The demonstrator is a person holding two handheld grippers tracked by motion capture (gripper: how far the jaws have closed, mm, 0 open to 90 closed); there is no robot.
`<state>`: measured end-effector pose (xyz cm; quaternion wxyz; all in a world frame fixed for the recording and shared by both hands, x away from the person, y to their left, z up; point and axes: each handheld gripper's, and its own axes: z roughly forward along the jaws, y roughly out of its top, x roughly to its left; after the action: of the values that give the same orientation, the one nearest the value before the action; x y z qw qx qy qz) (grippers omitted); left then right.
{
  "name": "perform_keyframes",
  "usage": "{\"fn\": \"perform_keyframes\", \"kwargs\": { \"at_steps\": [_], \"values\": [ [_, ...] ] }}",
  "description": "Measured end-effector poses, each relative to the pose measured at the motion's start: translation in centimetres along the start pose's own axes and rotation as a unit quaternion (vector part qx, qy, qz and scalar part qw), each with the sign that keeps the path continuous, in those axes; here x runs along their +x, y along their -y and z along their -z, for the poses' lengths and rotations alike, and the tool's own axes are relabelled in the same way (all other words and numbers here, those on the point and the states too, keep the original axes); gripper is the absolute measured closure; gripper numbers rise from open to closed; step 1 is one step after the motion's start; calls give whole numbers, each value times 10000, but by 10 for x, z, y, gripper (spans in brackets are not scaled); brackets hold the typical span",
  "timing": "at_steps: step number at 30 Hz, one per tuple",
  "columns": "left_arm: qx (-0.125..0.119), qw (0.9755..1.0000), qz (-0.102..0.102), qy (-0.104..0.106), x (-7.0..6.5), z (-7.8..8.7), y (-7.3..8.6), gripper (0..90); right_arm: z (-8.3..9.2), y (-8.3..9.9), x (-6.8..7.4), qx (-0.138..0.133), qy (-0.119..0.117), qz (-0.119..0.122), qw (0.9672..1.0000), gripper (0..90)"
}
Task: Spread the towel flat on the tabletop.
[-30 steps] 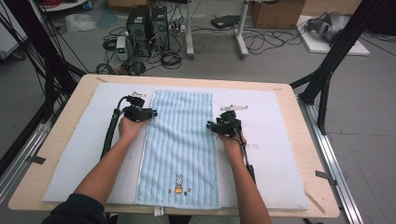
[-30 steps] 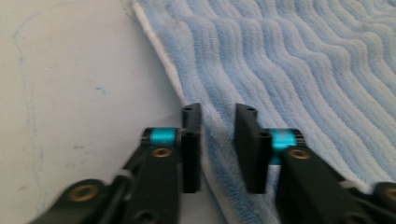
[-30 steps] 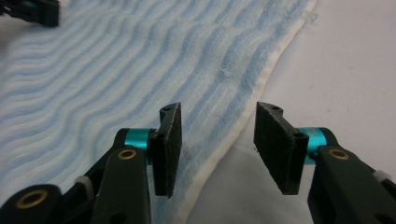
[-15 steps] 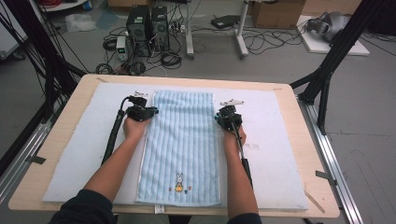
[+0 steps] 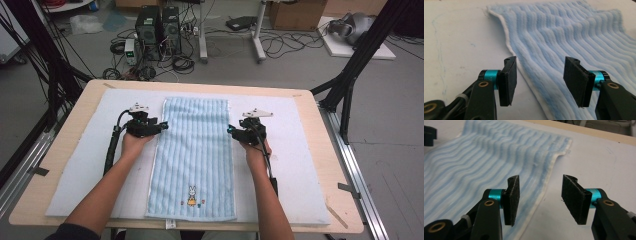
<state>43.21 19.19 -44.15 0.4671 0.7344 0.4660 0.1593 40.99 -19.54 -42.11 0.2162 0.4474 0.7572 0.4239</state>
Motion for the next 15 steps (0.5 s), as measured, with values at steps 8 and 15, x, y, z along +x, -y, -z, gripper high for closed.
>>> {"fn": "perform_keyframes", "kwargs": {
  "at_steps": [8,15],
  "values": [
    [-74,9992,-352,183,-20,36,20,467,37,25,12,20,-200,198,9996,490],
    [-29,9989,-361,313,-32,58,40,482,57,44,25,-51,-321,121,9994,503]
  ]
}}
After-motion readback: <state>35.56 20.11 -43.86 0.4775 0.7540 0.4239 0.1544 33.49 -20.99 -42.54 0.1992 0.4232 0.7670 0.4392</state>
